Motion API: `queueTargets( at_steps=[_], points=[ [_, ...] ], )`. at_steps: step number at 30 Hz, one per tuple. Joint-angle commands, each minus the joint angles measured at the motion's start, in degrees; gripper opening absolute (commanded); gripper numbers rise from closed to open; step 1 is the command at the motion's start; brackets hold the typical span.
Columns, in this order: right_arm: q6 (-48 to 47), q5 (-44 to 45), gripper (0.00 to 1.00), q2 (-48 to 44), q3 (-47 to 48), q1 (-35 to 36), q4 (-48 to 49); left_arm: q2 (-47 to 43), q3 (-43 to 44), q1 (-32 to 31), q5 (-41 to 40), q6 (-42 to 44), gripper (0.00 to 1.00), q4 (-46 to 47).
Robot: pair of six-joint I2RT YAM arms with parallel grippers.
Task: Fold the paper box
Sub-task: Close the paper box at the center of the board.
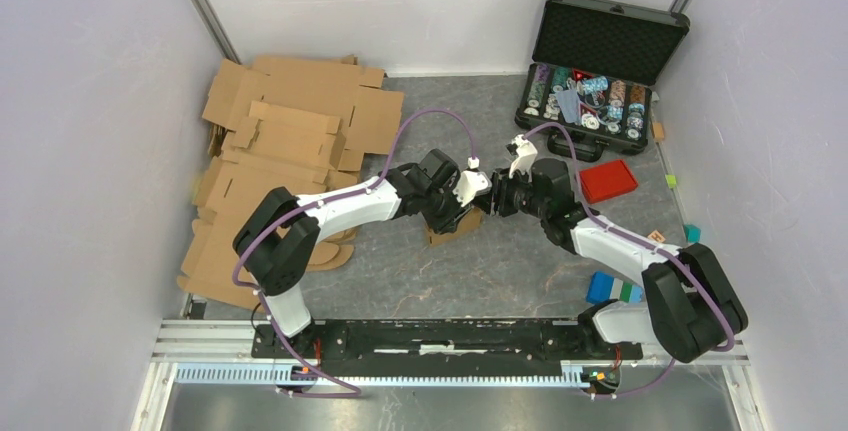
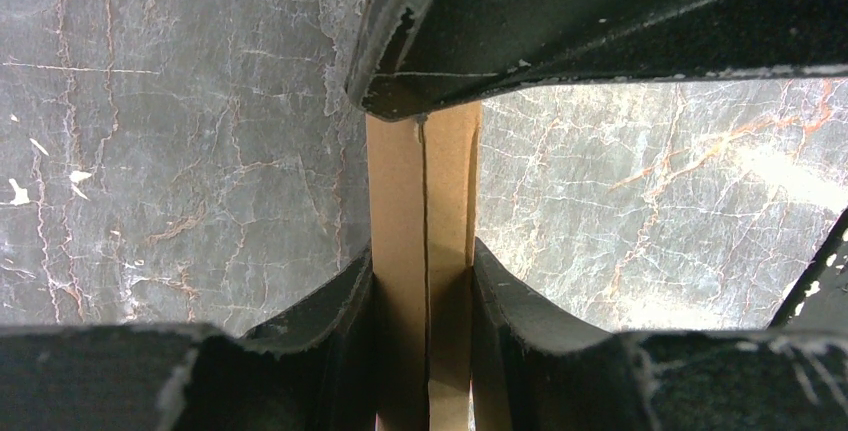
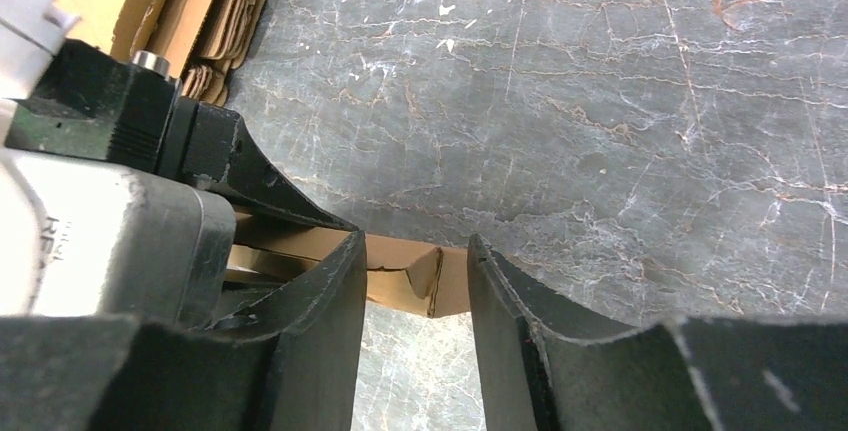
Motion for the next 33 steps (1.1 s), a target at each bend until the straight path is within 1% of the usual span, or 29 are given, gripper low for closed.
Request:
queueTargets(
  at_steps=[1,4,7,11,13,15,20,27,33],
  points=[
    [-6.49,-4.91,0.49,-0.38,0.3,1.36,-0.73,2.17,0.23,-0.97,0.29,1.11,0.11,-1.11],
    [-7.27,-6.94,0.51,-0.24,0.79,1.27,-0.03,2.08,0.17,-1.33,-0.23,1.37,0.12,-1.11],
    [-7.79,-6.74,0.49,-0.34,0.88,1.24,-0.15,2.26,0.3,-1.58,-1.17,1.44,0.15,-1.11],
    [-8.13,-6.99,0.47,-0.05,0.97,1.18,-0.45,2.09,0.26,-2.13,-2.79,1.03,0.16,-0.78],
    [-8.74,-7.17,0.47,-0.03,0.76,1.18,-0.7,1.97,0.23,-2.6,-4.37,0.82,0.2,-0.59],
    [-9.41,-7.37,0.48,-0.28,0.45,1.18,-0.57,2.03,0.25,-3.32,-6.24,0.98,0.2,-0.59],
    [-9.93,-10.55,0.5,-1.98,-0.63,1.01,3.09,3.0,0.78,-3.91,-6.91,1.28,0.2,-0.56],
    [-11.51,-10.78,0.52,-3.56,-1.64,0.83,4.18,4.05,1.12,-3.96,-5.84,1.43,0.17,-0.66],
    [-11.87,-11.72,0.57,-5.21,-3.02,0.74,5.54,4.8,1.48,-3.99,-4.96,1.37,0.15,-1.03]
  ],
)
